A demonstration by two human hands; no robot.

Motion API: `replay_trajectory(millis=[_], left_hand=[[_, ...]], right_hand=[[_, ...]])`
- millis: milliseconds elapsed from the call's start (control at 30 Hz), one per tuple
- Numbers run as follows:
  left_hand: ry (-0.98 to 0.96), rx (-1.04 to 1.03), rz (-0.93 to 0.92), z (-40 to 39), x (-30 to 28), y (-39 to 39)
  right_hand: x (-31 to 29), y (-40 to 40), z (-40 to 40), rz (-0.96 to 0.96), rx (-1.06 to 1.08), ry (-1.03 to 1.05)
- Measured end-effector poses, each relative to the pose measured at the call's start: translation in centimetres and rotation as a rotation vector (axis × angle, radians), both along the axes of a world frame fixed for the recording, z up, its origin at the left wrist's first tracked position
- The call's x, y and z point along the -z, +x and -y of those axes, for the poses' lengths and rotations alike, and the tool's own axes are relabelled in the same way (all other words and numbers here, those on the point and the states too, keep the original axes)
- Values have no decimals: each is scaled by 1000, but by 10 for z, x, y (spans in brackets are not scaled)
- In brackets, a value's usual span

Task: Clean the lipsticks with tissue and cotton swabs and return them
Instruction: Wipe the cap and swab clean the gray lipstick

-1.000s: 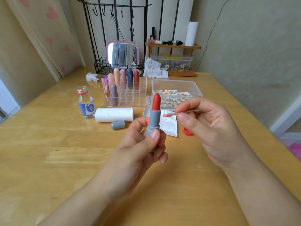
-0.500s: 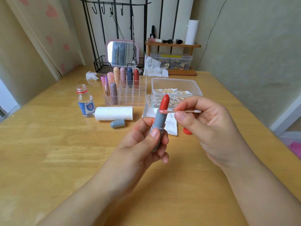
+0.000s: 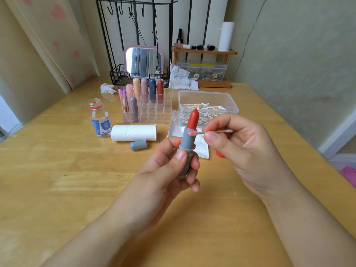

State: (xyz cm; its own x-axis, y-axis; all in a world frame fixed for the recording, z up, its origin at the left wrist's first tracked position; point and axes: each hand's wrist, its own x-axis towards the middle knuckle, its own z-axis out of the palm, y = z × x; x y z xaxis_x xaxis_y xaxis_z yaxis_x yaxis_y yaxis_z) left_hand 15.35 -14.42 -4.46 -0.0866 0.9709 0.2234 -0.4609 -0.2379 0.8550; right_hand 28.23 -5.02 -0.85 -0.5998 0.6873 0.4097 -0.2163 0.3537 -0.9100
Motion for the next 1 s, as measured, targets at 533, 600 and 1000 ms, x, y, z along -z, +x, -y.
replay_trajectory(millis=[533,600,1000], left_hand=[[10,22,26,-4,4,-1],[12,31,35,-4,4,-1],[17,68,71,-6,6,-2]], right_hand=[[1,3,-4,-33,-14,-32],[1,2,-4,-35,-6,-40],[-1,1,-1,-50,-16,-75]])
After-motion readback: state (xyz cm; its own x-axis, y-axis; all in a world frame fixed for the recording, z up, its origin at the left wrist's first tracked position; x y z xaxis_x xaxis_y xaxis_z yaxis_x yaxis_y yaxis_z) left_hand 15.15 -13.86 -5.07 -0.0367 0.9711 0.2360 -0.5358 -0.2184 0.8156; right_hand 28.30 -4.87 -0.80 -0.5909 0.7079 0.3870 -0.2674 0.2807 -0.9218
